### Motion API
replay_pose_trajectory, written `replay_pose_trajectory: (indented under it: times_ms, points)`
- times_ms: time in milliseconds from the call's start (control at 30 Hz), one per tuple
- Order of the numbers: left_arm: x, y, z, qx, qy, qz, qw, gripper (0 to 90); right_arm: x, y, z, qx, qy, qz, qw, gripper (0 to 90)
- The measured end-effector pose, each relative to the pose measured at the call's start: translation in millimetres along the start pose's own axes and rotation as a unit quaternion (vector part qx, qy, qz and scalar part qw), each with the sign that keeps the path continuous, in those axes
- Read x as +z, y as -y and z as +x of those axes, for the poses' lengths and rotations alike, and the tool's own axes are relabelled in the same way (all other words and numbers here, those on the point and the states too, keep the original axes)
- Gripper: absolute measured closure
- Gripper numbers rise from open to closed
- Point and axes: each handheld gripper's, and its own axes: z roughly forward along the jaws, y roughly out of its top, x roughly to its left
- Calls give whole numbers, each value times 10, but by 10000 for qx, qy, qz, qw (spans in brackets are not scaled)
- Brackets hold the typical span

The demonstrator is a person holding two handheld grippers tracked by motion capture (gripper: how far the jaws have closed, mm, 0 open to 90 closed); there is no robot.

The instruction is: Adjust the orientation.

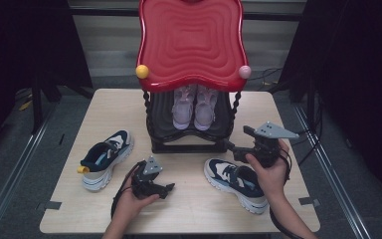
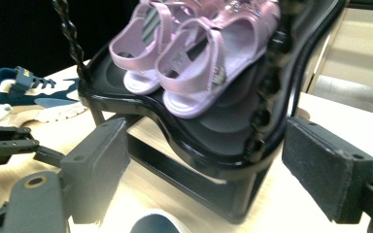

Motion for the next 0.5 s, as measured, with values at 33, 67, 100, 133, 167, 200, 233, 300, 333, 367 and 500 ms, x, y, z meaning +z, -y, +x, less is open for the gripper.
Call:
replay_pose_trajectory:
  times_ms: [33, 67, 100, 133, 167, 200, 233, 300, 333, 367, 500]
  points:
    - [0, 0, 0, 0, 0, 0, 10000, 159, -11, 10, -25, 4, 12, 31, 10000, 165]
    - [0, 0, 0, -1, -1, -1, 10000, 159, -25, 20, -48, 16, 19, 43, 10000, 165]
    - [0, 0, 0, -2, 0, 0, 10000, 159, -35, 31, -72, 3, 40, 44, 10000, 165]
    - [0, 0, 0, 1, -1, 2, 10000, 159, -50, 41, -92, 12, 61, 66, 10000, 165]
    - [0, 0, 0, -1, -1, 2, 10000, 159, -63, 51, -114, -5, 71, 74, 9999, 165]
    - [0, 0, 0, -1, 0, 1, 10000, 159, -76, 60, -133, -6, 93, 82, 9999, 165]
    - [0, 0, 0, -1, -1, -1, 10000, 159, -92, 68, -155, -10, 96, 98, 9999, 165]
    - [0, 0, 0, 1, -1, 1, 10000, 159, -121, 89, -198, -19, 116, 107, 9999, 165]
    - [0, 0, 0, -2, -1, -2, 10000, 159, -134, 101, -222, -25, 130, 107, 9999, 165]
    - [0, 0, 0, -3, -1, -2, 10000, 159, -152, 111, -244, -5, 141, 127, 9998, 165]
    - [1, 0, -1, -6, -1, -3, 10000, 159, -205, 157, -347, 40, 209, 145, 9997, 165]
